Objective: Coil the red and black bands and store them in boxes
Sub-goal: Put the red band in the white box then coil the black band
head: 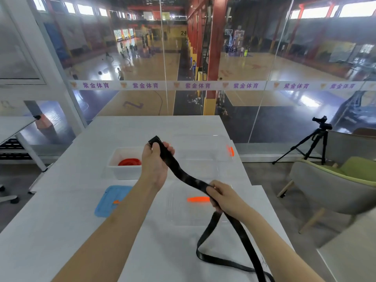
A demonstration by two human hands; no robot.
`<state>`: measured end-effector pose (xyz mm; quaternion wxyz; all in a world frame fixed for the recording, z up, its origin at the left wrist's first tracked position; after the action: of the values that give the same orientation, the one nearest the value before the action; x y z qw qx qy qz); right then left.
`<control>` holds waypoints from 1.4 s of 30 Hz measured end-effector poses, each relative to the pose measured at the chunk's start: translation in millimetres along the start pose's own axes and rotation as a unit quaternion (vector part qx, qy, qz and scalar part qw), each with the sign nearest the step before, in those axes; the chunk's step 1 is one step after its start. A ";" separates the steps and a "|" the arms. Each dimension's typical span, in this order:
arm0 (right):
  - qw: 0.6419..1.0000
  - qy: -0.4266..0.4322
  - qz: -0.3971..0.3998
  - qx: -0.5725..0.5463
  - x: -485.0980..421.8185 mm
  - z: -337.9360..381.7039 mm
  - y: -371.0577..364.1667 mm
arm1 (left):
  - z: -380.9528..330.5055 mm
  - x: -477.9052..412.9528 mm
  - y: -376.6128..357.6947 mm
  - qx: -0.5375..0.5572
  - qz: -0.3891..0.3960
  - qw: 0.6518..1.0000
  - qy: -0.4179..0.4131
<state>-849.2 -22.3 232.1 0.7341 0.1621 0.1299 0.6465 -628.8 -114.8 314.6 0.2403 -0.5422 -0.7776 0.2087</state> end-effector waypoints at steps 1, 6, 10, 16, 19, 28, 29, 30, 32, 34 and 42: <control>1.000 -0.011 0.006 0.021 2.3 -15.5 -3.8 | 5.1 2.3 1.1 0.000 0.006 1.000 0.007; 0.996 -0.055 0.012 0.064 5.8 -55.5 -9.3 | 24.3 11.2 -1.2 0.016 0.030 0.999 0.043; 0.990 -0.083 0.033 0.113 2.8 -75.2 -6.3 | 31.1 17.0 -10.1 0.030 0.042 0.996 0.077; 0.997 -0.039 -0.034 0.064 -11.0 -51.4 -5.1 | 49.8 36.7 -34.3 -0.001 0.120 0.987 0.108; 0.996 0.008 -0.087 -0.024 -12.8 -10.6 -1.0 | 63.1 41.9 -39.6 -0.026 0.128 0.985 0.110; 0.989 0.019 -0.116 -0.095 -15.4 15.7 -8.6 | 77.3 27.6 -36.4 -0.031 0.079 0.989 0.120; 0.987 0.019 -0.118 -0.110 -15.7 17.9 -7.4 | 76.4 24.6 -34.6 -0.041 0.075 0.989 0.118; 0.985 0.022 -0.121 -0.118 -17.0 18.3 -5.2 | 76.1 21.6 -32.9 -0.056 0.075 0.989 0.116; 0.983 0.024 -0.120 -0.134 -19.6 19.1 -1.4 | 76.0 16.1 -28.1 -0.081 0.074 0.987 0.116; 0.982 0.022 -0.116 -0.148 -23.3 19.3 1.3 | 76.4 9.3 -22.1 -0.090 0.067 0.986 0.120; 0.957 0.010 -0.139 -0.255 -37.0 22.3 14.2 | 75.9 3.3 -15.4 -0.212 0.125 0.968 0.050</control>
<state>-858.0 -59.0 257.6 0.8322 -0.0572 -0.0107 0.5514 -686.8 -121.6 263.5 0.1303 -0.6832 -0.7174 0.0404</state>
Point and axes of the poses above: each hand's wrist, its own x-axis away from the middle knuckle, its own y-axis out of the back of the hand, z = x × y, the point moved 6 cm from there along -x, towards the middle knuckle, and after that the axes turned 15 degrees about -z, right-handed, at the moved point
